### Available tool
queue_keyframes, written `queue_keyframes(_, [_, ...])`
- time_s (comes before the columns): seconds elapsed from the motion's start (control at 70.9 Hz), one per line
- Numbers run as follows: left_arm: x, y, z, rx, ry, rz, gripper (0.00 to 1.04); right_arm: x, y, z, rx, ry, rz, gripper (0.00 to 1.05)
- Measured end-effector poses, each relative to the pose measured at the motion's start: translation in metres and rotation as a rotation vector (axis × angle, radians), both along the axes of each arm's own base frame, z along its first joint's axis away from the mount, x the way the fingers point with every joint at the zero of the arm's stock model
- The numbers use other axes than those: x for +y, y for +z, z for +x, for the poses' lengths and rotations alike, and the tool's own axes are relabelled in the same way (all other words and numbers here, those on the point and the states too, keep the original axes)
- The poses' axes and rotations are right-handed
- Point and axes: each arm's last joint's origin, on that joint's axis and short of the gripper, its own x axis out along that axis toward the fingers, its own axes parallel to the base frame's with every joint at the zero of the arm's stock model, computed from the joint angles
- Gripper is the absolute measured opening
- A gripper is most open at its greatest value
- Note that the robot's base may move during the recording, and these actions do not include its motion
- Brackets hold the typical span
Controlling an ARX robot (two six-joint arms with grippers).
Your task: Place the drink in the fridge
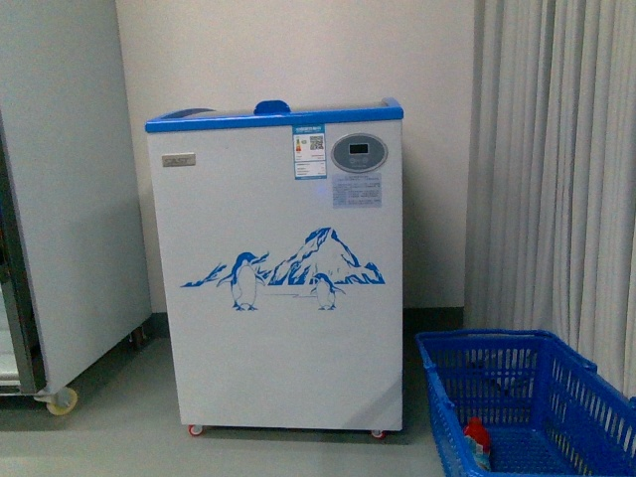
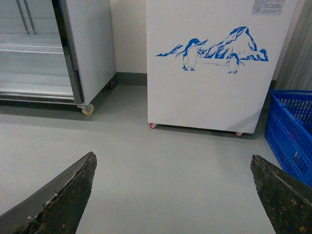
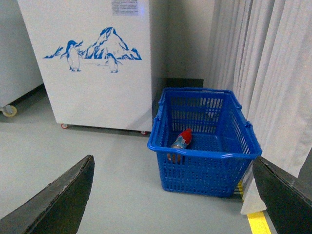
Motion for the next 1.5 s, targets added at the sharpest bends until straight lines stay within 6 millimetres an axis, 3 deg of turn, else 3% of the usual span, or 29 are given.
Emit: queue_keyframes(1.496, [0.0, 0.0, 0.0, 0.0, 0.0, 0.0, 0.97, 0.0, 0.0, 0.0, 0.0, 0.0, 0.0, 0.97])
